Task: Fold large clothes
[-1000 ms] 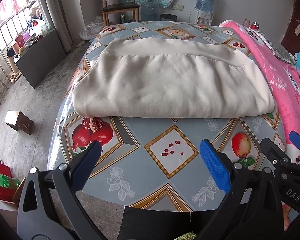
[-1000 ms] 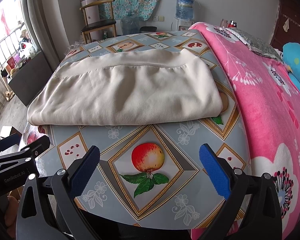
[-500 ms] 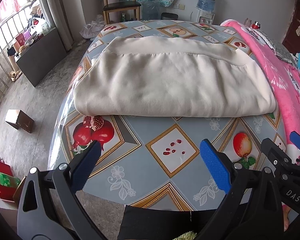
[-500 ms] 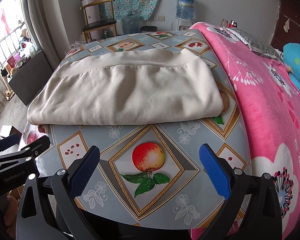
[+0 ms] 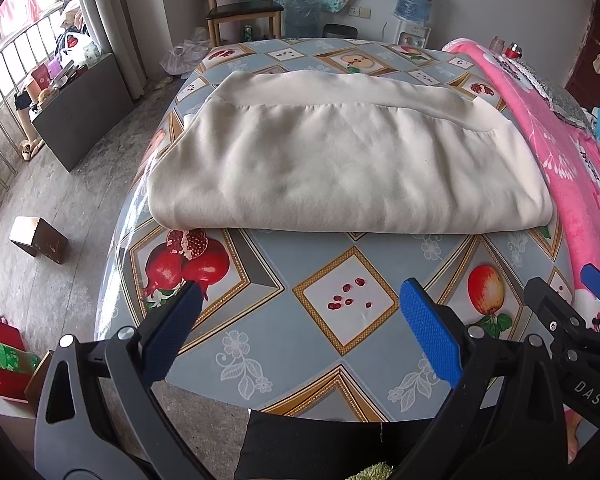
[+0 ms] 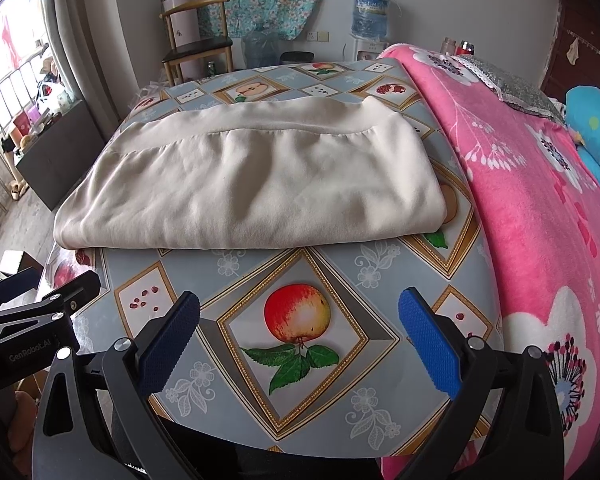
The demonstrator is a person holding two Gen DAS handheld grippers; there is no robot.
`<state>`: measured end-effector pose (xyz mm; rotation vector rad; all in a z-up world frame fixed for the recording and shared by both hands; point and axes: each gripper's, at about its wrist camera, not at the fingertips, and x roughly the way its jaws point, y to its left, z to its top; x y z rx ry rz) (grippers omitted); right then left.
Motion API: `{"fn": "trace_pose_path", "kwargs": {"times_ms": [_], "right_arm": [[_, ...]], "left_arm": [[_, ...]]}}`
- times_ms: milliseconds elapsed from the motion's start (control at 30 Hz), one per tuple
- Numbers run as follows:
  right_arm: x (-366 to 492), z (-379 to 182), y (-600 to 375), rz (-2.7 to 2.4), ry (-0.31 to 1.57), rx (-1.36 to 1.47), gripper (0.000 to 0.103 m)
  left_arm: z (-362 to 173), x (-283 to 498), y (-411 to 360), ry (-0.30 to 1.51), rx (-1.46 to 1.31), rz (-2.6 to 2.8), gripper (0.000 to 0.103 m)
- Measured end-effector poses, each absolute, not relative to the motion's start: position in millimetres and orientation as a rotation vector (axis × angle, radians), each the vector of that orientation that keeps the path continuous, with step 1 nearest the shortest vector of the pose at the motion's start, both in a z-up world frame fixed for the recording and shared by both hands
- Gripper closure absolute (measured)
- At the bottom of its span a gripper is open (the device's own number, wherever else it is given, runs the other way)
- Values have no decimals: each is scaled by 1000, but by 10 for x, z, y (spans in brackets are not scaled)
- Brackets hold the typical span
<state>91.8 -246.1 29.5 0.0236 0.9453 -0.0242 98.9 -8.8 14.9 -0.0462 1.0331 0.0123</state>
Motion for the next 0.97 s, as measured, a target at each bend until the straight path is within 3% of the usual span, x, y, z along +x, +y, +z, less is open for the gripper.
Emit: {"fn": "trace_pose_path", "kwargs": {"times_ms": [967], "right_arm": [[944,330,-2438,-15,947,11,6]], "left_arm": [[146,1006,-81,1037,-54,11,8]]}}
